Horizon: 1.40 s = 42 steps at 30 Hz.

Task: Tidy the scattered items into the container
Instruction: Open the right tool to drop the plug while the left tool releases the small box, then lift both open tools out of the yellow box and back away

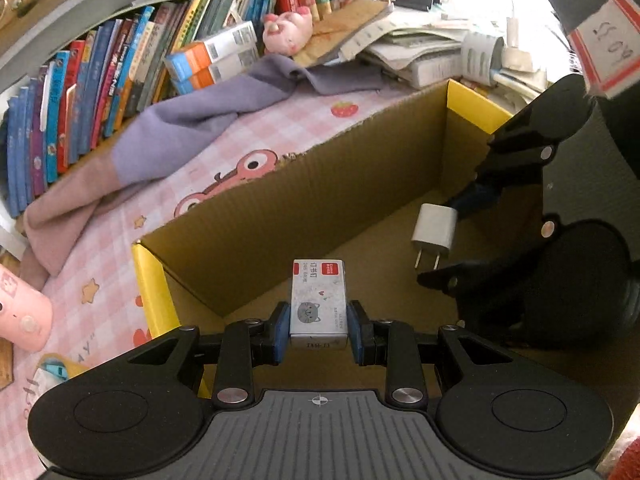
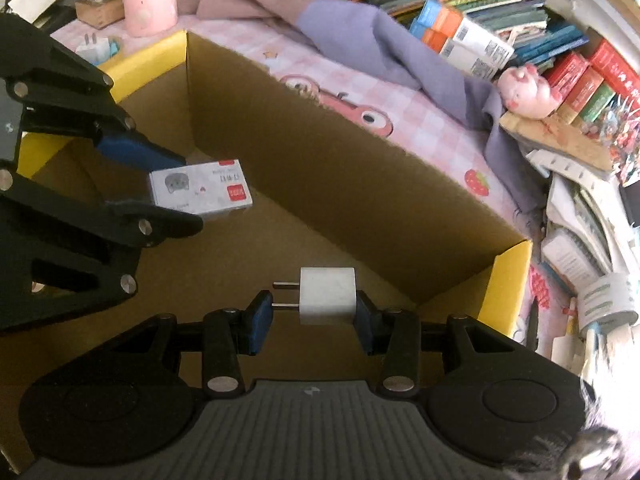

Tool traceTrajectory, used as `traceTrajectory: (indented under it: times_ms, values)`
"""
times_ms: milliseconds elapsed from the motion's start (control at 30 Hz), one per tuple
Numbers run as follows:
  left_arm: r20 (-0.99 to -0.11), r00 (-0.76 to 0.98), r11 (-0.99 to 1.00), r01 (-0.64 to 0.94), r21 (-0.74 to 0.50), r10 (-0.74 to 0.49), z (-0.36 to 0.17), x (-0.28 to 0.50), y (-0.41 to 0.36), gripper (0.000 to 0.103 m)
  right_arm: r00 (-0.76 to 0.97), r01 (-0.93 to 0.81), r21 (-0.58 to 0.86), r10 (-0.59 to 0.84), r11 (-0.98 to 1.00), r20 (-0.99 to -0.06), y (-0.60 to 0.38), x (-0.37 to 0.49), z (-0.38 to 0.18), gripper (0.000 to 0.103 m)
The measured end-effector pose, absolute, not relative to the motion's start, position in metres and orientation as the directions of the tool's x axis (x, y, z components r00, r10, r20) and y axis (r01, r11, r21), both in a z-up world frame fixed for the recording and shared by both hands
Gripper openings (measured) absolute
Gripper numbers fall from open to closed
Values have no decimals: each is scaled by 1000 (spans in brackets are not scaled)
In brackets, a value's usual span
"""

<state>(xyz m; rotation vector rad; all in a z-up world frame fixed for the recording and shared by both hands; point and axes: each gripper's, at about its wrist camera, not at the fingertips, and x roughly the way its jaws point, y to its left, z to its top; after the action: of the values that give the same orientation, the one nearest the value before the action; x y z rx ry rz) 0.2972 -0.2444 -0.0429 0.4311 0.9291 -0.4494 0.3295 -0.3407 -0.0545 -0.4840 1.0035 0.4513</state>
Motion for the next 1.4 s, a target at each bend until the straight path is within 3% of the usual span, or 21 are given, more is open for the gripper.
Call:
traceTrajectory:
  times_ms: [300, 367, 433, 500, 667, 900, 1067, 1400]
  values:
    - [-833, 525, 822, 543, 171, -173, -41, 297, -248, 32, 454, -583, -165, 151, 795, -878, -342, 328, -55, 41]
    - [-833, 525, 821, 546, 169, -178, -41, 296, -248, 39, 460, -582, -164, 156, 796, -874, -343, 327, -54, 41]
    - [-822, 541, 825, 538, 174, -180, -40, 294, -247, 40, 471, -580, -165, 164, 798, -867, -343, 327, -52, 49]
    - [-808, 561, 832, 525, 180, -180, -37, 292, -245, 42, 480, -575, -166, 166, 801, -861, -343, 327, -51, 51]
    - [-773, 603, 871, 469, 146, -195, -29, 286, -233, 58, 510, -560, -165, 181, 812, -841, -347, 324, -44, 58]
    - [-731, 642, 883, 454, 119, -231, -10, 265, -222, 61, 567, -520, -180, 180, 835, -804, -350, 311, -24, 59]
    - [-677, 689, 890, 443, 110, -259, 9, 242, -210, 70, 636, -453, -189, 167, 871, -753, -349, 288, -4, 60]
    - [-605, 729, 900, 434, 49, -319, 33, 209, -175, 70, 763, -307, -184, 125, 934, -635, -336, 230, 32, 61]
